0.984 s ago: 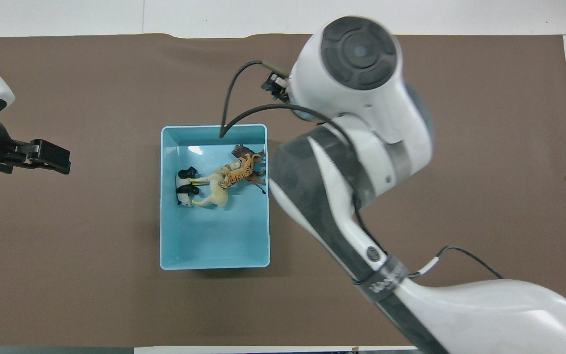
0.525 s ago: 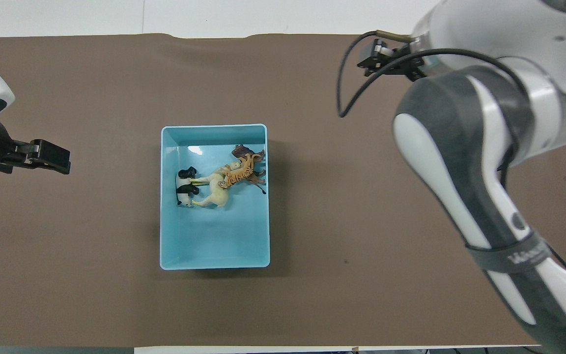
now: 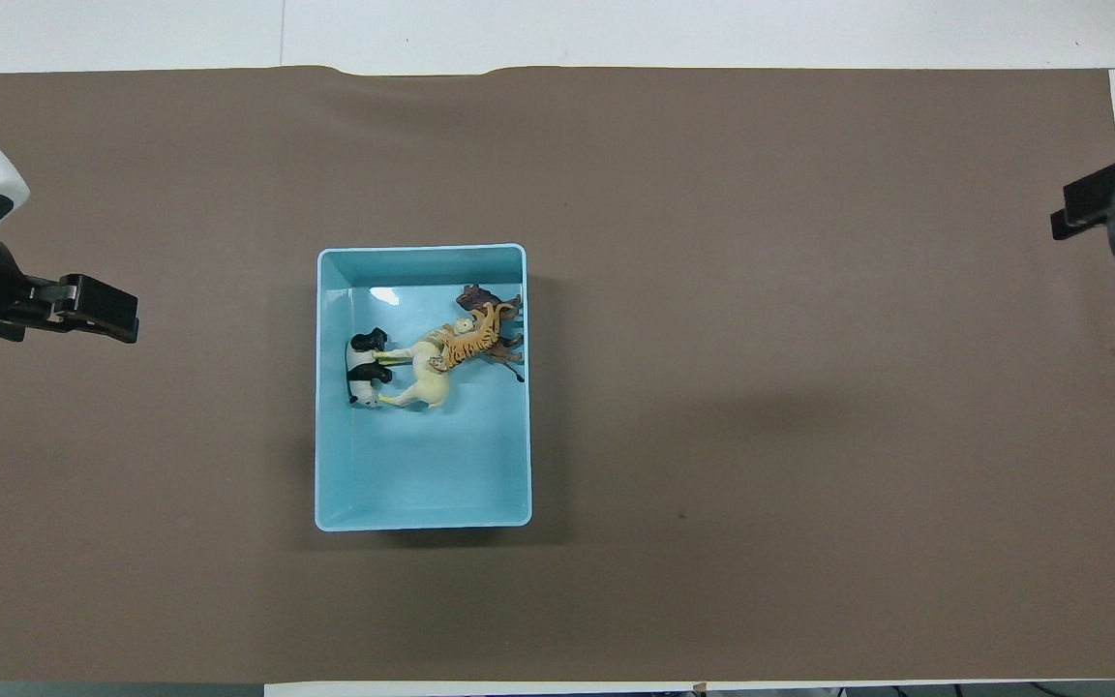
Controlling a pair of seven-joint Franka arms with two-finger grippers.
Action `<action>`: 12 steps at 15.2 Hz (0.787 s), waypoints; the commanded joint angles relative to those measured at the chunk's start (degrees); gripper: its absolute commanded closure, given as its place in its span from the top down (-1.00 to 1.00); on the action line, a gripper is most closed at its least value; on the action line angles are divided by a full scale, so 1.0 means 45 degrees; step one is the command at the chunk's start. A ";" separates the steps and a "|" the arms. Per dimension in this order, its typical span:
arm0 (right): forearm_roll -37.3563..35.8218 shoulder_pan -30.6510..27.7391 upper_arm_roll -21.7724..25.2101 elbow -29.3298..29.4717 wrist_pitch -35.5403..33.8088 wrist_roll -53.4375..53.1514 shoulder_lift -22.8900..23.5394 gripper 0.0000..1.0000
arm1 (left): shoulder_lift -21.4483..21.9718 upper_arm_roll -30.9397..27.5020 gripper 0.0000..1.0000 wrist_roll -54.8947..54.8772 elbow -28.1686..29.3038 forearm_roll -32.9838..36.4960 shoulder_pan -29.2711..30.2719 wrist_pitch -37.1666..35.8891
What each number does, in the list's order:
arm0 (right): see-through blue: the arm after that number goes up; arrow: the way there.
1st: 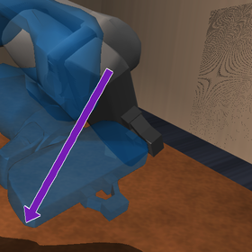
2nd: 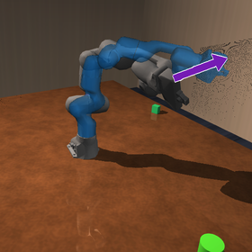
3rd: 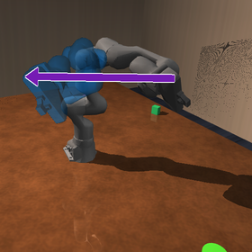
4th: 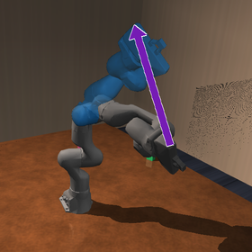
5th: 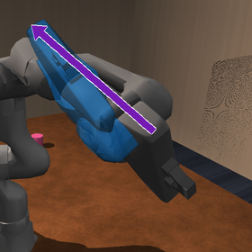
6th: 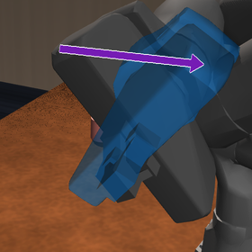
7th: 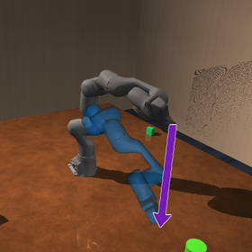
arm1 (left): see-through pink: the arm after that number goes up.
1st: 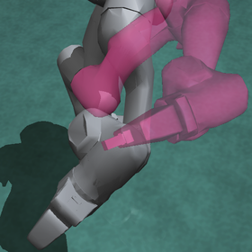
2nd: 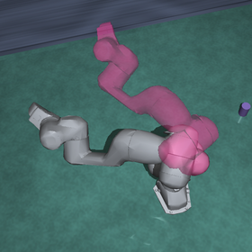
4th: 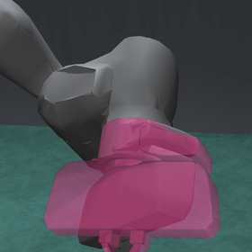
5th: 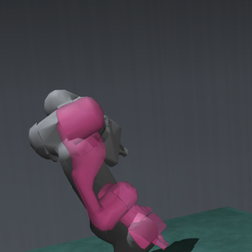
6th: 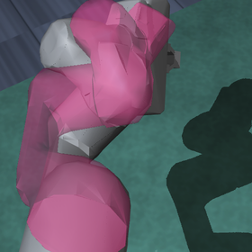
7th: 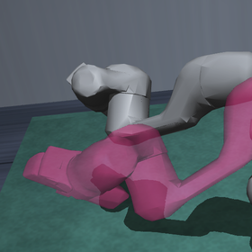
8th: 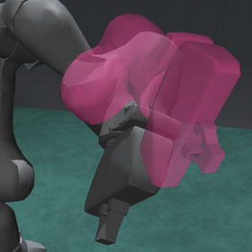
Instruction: Put all toys into storage box
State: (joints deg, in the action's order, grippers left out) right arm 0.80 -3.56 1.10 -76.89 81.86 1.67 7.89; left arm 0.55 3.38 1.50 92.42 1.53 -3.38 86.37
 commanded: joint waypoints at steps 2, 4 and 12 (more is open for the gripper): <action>-0.0664 -0.0360 -0.0185 -0.3533 0.1179 0.0175 -0.2278 1.00 | 0.0228 0.0012 1.00 -0.0061 0.0165 0.0226 0.0028 -0.0132; -0.1093 -0.0729 -0.0263 -0.4025 0.2040 0.0330 -0.2398 1.00 | 0.0228 0.0012 1.00 -0.0061 0.0165 0.0226 0.0028 -0.0132; 0.0054 -0.1239 -0.0361 -0.3716 0.2692 0.0175 -0.2243 1.00 | 0.0209 0.0012 1.00 -0.0061 0.0165 0.0226 0.0028 -0.0132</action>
State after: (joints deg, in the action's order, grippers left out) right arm -1.75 -7.26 0.73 -93.79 94.94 1.72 -1.56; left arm 0.55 3.38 1.50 92.42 1.53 -3.38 86.37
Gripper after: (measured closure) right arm 0.000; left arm 0.000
